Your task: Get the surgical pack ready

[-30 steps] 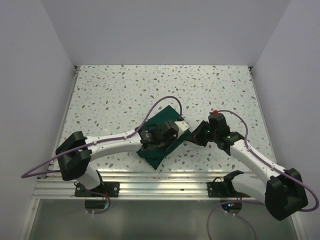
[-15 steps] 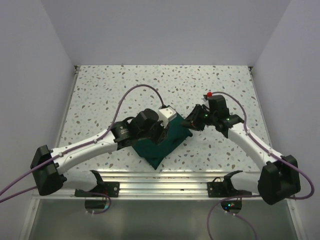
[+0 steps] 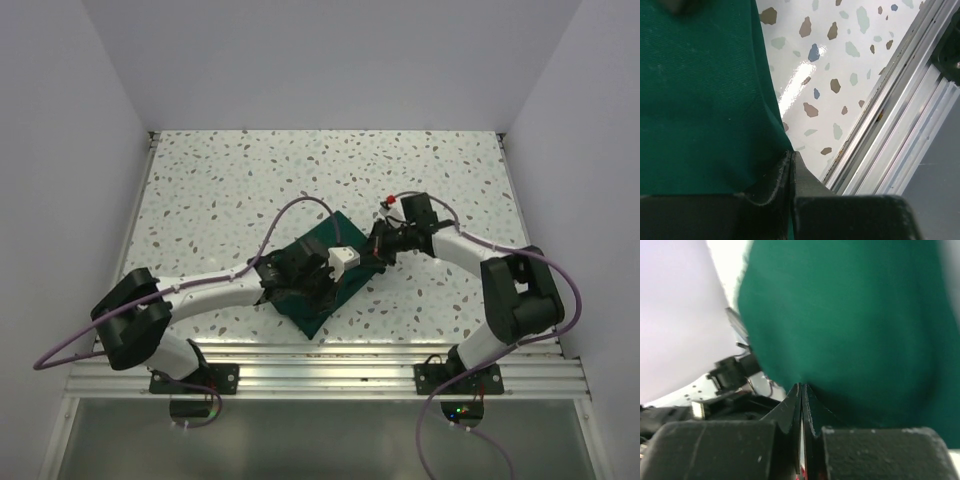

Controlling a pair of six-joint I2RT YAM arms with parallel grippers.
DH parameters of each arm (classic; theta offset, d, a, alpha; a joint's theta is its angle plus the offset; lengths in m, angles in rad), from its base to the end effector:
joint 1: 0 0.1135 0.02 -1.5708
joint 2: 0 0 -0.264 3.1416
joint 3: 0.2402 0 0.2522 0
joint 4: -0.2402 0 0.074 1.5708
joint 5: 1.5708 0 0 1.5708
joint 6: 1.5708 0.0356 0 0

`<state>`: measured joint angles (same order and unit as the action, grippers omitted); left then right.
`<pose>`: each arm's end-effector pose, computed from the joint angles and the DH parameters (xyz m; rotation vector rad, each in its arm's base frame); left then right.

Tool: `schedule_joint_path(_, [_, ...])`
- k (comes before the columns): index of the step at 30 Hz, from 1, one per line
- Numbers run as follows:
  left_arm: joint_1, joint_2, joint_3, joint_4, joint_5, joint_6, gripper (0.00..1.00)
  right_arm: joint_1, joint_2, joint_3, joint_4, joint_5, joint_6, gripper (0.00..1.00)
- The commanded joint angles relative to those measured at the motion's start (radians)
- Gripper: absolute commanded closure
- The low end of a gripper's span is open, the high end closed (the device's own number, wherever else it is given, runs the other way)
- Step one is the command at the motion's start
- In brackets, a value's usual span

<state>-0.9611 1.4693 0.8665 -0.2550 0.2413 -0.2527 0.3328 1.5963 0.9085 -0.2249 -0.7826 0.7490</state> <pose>0.1648 -0.2509 0.2046 1.0013 2.3726 -0.8026 0.2893 0.1266 0.1897 0.1810 2.6517 1.3936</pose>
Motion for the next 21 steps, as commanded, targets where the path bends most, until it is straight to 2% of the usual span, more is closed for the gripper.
schedule_joint_path(1, [0.009,0.017,-0.035,0.094,0.045,-0.019,0.96,-0.067,-0.015,-0.104,0.007,-0.061,-0.071,1.0])
schedule_joint_path(5, [0.009,0.014,-0.107,0.114,0.038,-0.022,0.97,-0.109,-0.032,-0.189,-0.007,-0.057,-0.121,1.0])
schedule_joint_path(10, [0.009,0.014,-0.149,0.074,0.001,0.026,0.99,-0.109,-0.025,-0.119,-0.089,-0.046,-0.168,1.0])
schedule_joint_path(15, [0.009,-0.124,-0.058,-0.053,-0.039,0.036,0.98,-0.112,-0.121,0.027,-0.258,-0.01,-0.211,1.0])
schedule_joint_path(18, [0.01,-0.187,0.006,-0.102,-0.056,0.02,0.92,-0.11,-0.127,0.078,-0.242,-0.017,-0.176,1.0])
schedule_joint_path(21, [0.024,-0.167,0.042,-0.116,-0.05,0.013,0.91,-0.11,-0.056,0.118,-0.161,-0.029,-0.145,0.99])
